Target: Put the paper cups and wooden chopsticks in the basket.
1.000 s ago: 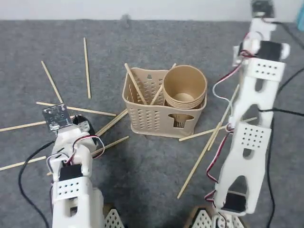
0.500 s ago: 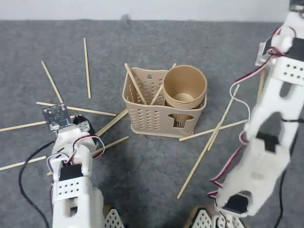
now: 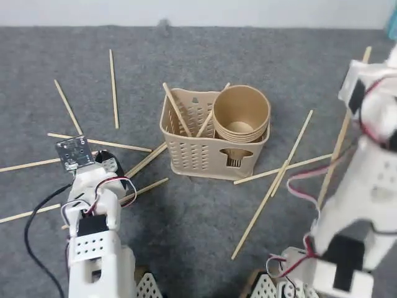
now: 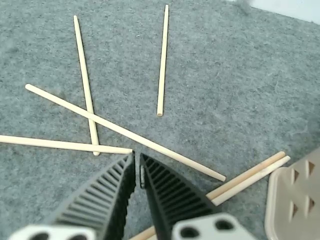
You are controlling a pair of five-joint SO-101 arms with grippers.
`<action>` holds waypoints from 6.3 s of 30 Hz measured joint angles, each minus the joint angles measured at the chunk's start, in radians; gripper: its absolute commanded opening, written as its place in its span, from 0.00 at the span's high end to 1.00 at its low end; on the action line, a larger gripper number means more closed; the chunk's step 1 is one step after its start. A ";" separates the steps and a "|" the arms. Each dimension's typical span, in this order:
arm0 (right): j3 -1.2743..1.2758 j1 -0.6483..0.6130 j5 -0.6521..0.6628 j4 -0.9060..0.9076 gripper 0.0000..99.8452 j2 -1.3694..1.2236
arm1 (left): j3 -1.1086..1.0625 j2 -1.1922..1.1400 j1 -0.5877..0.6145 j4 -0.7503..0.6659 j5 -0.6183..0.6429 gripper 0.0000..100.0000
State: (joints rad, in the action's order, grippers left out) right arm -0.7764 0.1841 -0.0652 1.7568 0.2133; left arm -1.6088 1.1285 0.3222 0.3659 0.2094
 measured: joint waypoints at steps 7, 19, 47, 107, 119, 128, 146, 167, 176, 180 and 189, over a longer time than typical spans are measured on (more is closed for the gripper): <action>0.178 -0.150 -0.046 0.000 0.99 0.290 | 0.000 0.000 0.000 0.000 0.000 0.99; 0.617 -0.532 -0.051 -0.385 0.99 0.598 | 0.000 0.000 0.000 0.000 0.000 0.99; 1.232 -0.793 -0.052 -1.795 0.99 0.446 | 0.000 0.000 0.000 0.000 0.000 0.99; 1.074 -0.117 -0.316 -0.486 0.89 0.307 | 0.000 0.000 0.000 0.000 0.000 0.99; 1.074 -0.080 -0.316 -0.766 0.89 -0.166 | 0.000 0.000 0.000 0.000 0.000 0.99; 1.007 -0.041 -0.299 -1.057 0.89 -0.474 | 0.000 0.000 0.000 0.000 0.000 0.99; 0.628 0.020 -0.292 -1.073 0.99 -0.873 | 0.000 0.000 0.000 0.000 0.000 0.99; 0.450 0.112 -0.287 -0.520 0.99 -0.485 | 0.000 0.000 0.000 0.000 0.000 0.99; 0.450 0.180 -0.287 -0.407 0.99 -0.094 | 0.000 0.000 0.000 0.000 0.000 0.99; 0.450 0.180 -0.287 -0.377 0.99 0.084 | 0.000 0.000 0.000 0.000 0.000 0.99; 0.448 0.138 -0.287 -0.316 0.99 0.525 | 0.000 0.000 0.000 0.000 0.000 0.99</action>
State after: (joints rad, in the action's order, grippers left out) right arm -0.3284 0.3222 -0.3521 1.4408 0.7380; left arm -1.6088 1.1285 0.3222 0.3659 0.2094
